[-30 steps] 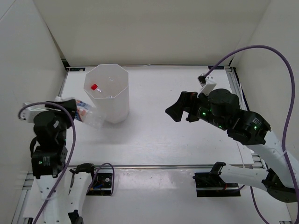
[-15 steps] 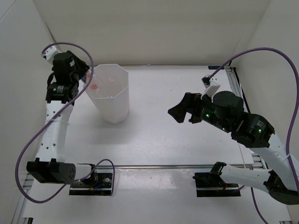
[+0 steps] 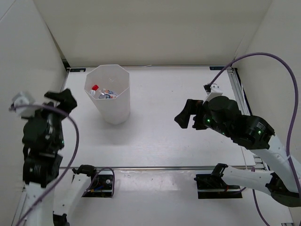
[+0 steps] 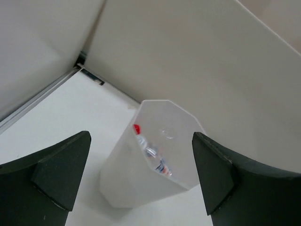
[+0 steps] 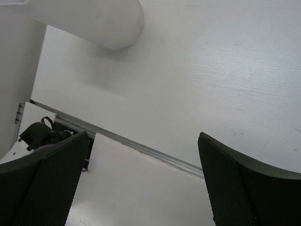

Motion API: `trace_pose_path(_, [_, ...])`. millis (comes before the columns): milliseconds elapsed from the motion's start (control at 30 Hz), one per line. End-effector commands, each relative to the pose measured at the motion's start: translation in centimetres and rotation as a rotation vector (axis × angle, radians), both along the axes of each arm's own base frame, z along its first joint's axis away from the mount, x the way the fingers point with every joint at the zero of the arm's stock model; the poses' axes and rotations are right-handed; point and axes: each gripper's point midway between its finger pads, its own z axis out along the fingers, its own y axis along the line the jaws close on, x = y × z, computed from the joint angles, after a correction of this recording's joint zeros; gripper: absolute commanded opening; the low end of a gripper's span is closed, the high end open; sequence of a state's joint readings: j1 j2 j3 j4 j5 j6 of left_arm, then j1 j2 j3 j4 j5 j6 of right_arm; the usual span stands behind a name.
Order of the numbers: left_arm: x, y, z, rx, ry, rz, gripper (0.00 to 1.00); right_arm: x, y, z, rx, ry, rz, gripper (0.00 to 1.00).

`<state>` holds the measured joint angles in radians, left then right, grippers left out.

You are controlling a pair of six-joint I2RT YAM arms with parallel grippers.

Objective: Put the plastic bottles in the bin

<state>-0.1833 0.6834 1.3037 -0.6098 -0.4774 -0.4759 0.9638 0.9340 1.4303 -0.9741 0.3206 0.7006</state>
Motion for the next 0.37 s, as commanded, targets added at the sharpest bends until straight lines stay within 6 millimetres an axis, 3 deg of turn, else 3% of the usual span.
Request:
trace_pose_path(0, [-2.5, 2.2, -9.4, -0.038, 0.25, 0.136, 1.0, 0.2, -0.1, -1.1, -0.048, 0.032, -0.023, 1.0])
trace_pose_path(33, [-3.6, 2.6, -10.9, -0.057, 0.279, 0.159, 1.0, -0.1, 0.2, -1.1, -0.033, 0.05, -0.009, 1.0])
trace_pose_path(67, [-4.7, 3.4, -14.2, -0.046, 0.381, 0.214, 1.0, 0.0, 0.2, -1.9, -0.053, 0.071, -0.009, 1.0])
trace_pose_path(167, [-6.2, 5.5, -16.7, -0.031, 0.413, 0.343, 1.0, -0.3, 1.1, -2.6, -0.075, 0.095, 0.038, 1.0])
trace_pose_path(333, [-6.3, 8.0, -16.8, 0.056, 0.39, 0.507, 1.0, -0.2, 1.2, -3.1, -0.103, 0.113, 0.039, 1.0])
